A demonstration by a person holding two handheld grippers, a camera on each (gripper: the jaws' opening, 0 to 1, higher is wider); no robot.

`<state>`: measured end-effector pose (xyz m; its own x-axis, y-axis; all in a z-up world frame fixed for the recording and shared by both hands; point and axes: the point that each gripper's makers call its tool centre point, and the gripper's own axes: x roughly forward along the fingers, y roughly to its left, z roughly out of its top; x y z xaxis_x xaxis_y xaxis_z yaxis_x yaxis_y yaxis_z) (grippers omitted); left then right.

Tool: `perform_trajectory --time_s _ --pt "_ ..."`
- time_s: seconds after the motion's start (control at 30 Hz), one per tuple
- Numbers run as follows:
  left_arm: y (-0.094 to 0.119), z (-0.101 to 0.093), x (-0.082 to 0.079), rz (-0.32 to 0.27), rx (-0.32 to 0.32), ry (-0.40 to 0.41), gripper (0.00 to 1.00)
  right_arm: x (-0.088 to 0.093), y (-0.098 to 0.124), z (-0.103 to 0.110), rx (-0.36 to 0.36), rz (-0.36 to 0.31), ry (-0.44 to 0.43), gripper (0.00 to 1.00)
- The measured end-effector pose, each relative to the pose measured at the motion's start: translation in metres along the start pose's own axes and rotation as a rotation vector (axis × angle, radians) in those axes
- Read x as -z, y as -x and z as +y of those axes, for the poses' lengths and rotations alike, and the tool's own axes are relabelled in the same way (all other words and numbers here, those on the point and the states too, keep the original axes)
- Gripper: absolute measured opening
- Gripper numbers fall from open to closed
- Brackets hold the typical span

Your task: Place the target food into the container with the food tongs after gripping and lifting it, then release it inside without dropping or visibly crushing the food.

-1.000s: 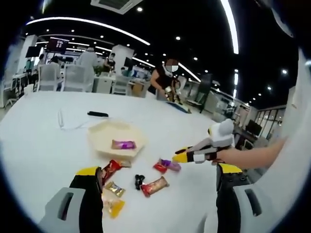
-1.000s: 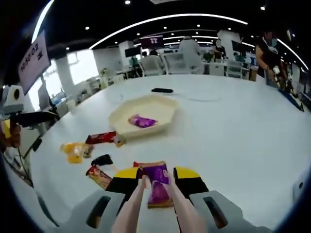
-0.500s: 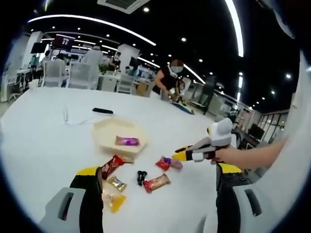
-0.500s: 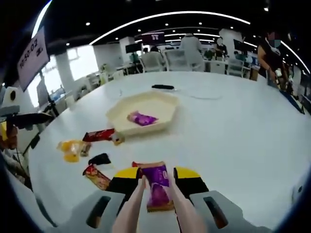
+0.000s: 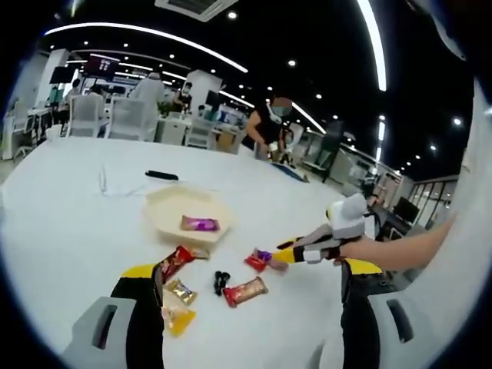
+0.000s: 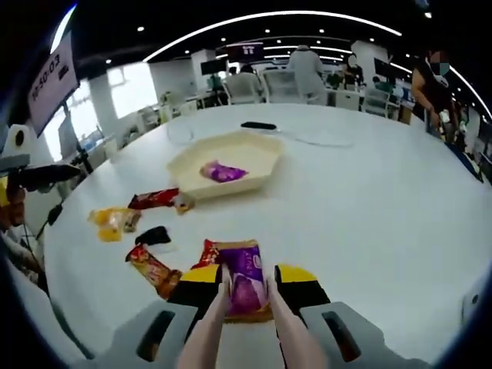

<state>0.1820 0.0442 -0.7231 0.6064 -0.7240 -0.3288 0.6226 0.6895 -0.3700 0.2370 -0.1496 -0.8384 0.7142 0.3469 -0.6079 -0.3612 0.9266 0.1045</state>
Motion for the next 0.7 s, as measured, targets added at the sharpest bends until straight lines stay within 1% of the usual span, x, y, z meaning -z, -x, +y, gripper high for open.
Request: perform_trajectory --time_s 0.07,0.2,0.33,0.43,0.47,0.7 --pt "-0.001 0.001 0.002 0.003 -0.005 0.010 0.96 -0.001 0.000 0.001 -0.002 0.000 0.013 0.26" --pt "-0.007 -0.003 0.004 0.014 0.016 0.014 0.96 -0.001 -0.001 0.000 0.002 -0.003 0.006 0.26" --pt "-0.010 -0.005 0.001 0.009 0.028 0.017 0.96 0.003 0.000 -0.001 0.013 -0.010 0.003 0.26" --pt "-0.012 -0.008 0.001 0.013 0.036 0.015 0.95 0.004 0.001 -0.001 0.020 -0.032 0.033 0.25" --pt "-0.013 -0.008 0.002 0.018 0.040 0.018 0.95 0.003 0.001 0.000 0.024 -0.032 0.058 0.25" --pt "-0.011 -0.009 0.005 0.008 0.044 0.024 0.95 0.003 0.001 -0.003 0.039 -0.029 0.064 0.23"
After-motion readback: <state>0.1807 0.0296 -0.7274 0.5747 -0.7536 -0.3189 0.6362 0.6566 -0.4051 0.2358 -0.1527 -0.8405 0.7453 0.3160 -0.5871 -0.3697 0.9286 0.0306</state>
